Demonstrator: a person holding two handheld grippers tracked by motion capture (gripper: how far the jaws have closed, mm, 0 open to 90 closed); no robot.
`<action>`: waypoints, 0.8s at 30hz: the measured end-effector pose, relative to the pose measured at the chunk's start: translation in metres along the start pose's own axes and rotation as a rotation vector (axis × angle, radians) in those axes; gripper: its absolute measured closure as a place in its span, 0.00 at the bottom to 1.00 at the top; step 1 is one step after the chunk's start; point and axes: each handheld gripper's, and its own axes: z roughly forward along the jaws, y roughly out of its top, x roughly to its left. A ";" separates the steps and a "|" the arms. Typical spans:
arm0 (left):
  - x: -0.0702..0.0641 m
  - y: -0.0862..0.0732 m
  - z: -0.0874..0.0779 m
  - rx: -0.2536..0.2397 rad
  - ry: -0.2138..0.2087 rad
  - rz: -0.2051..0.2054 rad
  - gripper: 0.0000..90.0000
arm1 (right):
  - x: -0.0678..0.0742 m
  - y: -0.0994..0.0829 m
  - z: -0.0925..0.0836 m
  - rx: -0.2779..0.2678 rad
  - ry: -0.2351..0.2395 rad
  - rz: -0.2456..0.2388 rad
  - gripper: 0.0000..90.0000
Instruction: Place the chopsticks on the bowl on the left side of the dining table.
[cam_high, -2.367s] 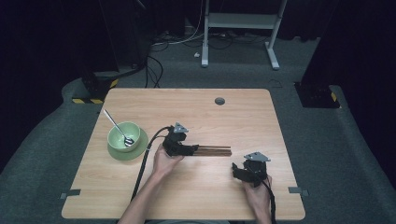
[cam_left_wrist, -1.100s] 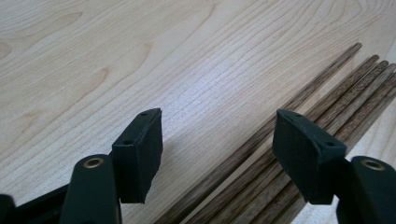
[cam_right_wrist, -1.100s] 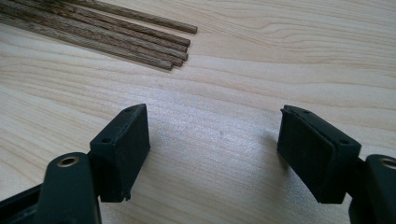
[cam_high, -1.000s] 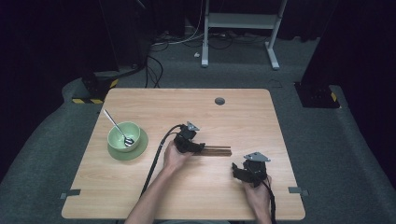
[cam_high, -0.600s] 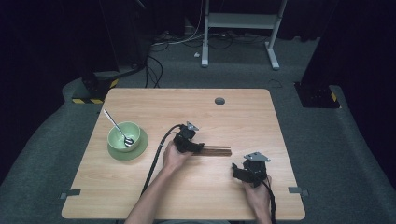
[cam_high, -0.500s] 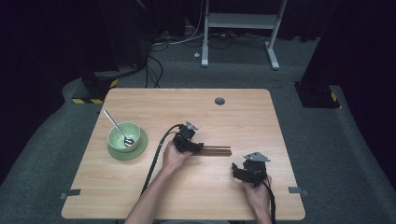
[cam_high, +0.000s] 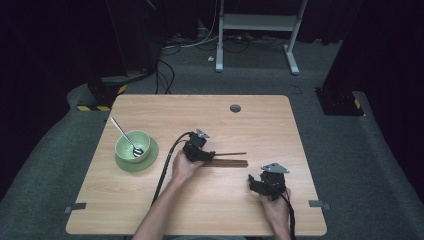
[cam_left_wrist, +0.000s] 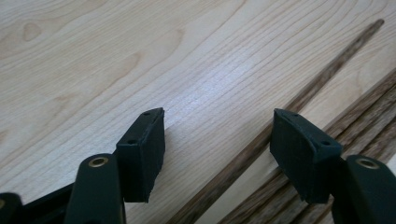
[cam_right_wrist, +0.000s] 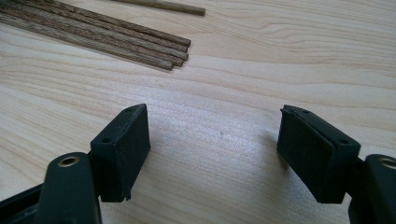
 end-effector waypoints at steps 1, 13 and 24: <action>0.000 0.000 0.000 0.000 0.004 0.003 0.41 | 0.000 0.000 0.000 0.000 0.000 0.000 0.28; 0.007 -0.001 -0.001 -0.004 0.032 0.014 0.46 | 0.000 0.000 0.000 -0.001 0.002 -0.002 0.28; 0.018 -0.004 -0.002 -0.024 0.037 0.008 0.56 | 0.000 0.000 0.000 -0.001 0.002 -0.003 0.28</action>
